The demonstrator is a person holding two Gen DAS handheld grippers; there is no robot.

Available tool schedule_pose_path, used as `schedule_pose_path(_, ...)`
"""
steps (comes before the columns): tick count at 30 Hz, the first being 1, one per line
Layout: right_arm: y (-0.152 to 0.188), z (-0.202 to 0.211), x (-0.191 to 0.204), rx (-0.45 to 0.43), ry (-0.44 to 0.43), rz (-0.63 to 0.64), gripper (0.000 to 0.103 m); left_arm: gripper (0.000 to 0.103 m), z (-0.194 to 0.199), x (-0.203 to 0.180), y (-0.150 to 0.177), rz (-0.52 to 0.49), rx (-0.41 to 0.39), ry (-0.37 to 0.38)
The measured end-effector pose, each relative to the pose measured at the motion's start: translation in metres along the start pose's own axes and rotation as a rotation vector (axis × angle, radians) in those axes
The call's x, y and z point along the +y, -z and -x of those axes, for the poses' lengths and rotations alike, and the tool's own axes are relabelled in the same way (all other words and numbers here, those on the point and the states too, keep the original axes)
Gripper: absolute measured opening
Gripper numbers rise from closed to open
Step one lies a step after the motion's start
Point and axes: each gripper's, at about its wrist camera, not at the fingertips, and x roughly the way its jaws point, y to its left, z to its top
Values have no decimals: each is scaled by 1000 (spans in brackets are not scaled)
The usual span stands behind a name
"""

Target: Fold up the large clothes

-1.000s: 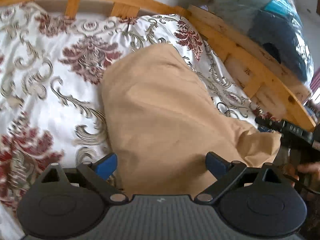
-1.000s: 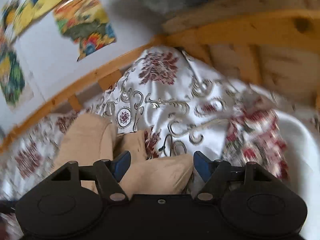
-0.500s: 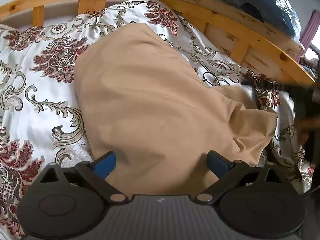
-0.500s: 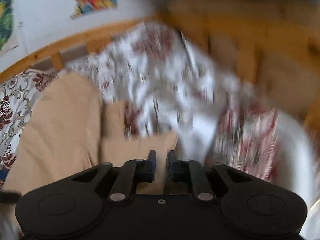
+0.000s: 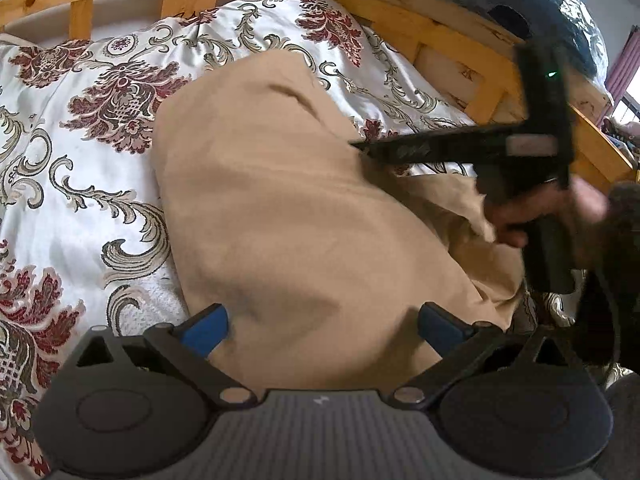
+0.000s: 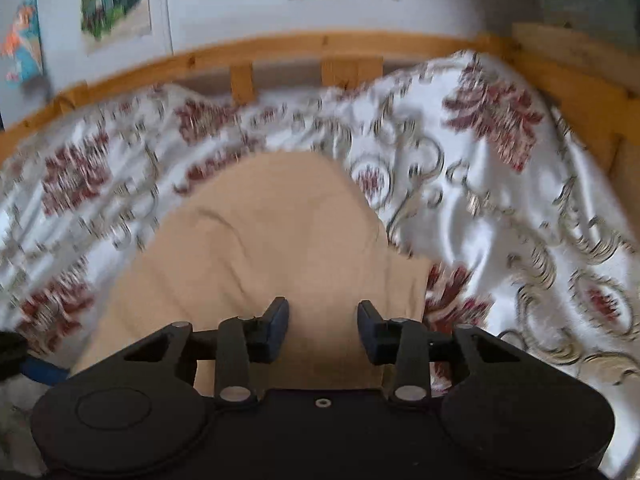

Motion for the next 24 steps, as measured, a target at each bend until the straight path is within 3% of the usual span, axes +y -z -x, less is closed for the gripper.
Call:
schedule_pose_path(3,17,-22,-12,45,29,-54,40,103,0,-2,1,-21,3,0)
schedule_pose_path(5,27,-23,-16,25,17,-70,40,103,-1,-4,2,-37,1,-4)
schedule_pose_path(8,21,-16,-11,19,34,-44,40,103,0,-1,2,-24,4,4)
schedule_pose_path(10,7,1,-3,-44,47,6,40,103,0,2,2,-8,9,11)
schedule_pose_path(13,-20,22,13,-144,-7,82,40,103,0,3,2,-1,7,15)
schedule_pose_path(15,-35,24,29,-175,-97,133,44,103,0,3,2,-1,8,12)
schedule_pose_path(17,-42,10,46,-137,-138,202,47,103,1,3,2,3,9,13)
schedule_pose_path(20,-35,-29,59,-27,-105,267,48,103,2,6,4,28,14,13)
schedule_pose_path(24,-25,-53,34,20,-150,73,57,103,1,12,6,63,23,27)
